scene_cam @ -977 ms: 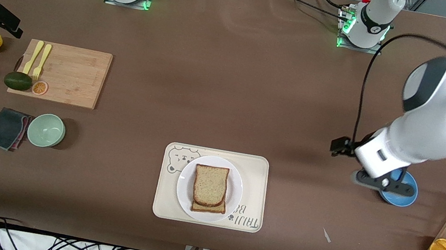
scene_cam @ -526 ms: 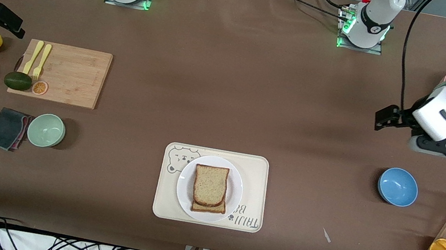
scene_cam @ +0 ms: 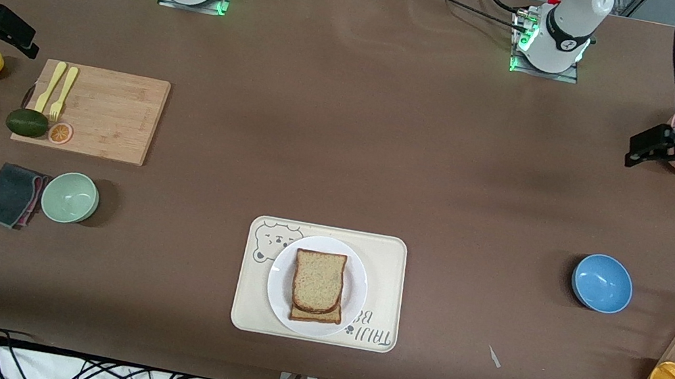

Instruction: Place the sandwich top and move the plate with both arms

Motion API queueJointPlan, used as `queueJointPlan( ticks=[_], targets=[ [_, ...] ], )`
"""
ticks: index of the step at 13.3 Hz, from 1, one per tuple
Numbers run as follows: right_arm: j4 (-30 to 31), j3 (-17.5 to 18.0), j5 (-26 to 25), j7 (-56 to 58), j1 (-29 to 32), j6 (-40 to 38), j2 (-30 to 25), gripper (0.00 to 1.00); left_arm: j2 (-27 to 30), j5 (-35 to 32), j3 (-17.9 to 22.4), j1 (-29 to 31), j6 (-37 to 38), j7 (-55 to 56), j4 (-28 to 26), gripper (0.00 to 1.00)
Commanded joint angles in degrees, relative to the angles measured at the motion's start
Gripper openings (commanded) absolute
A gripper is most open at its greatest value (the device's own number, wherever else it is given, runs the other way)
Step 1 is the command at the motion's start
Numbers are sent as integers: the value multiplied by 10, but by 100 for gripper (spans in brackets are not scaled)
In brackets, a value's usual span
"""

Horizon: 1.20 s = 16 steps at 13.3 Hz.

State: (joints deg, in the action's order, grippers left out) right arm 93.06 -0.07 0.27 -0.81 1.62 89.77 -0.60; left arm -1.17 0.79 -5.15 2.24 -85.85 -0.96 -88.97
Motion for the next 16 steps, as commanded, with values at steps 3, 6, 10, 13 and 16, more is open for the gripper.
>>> queueJointPlan(
  ticks=[3,6,10,13,16],
  targets=[
    [-11,2,9,-2,2,-9,3,100,12,-9,28,-12,3,-68,-2,100],
    [-11,2,9,-2,2,-9,3,100,9,-18,39,-6,3,-68,-1,100],
    [-11,2,10,-2,2,-9,3,100,7,-9,122,-64,0,-67,8,100],
    [-11,2,10,-2,2,-9,3,100,5,-10,153,-76,9,-92,14,100],
    [-11,2,11,-2,2,-9,3,100,-7,-15,151,-83,10,-85,13,100]
  ],
)
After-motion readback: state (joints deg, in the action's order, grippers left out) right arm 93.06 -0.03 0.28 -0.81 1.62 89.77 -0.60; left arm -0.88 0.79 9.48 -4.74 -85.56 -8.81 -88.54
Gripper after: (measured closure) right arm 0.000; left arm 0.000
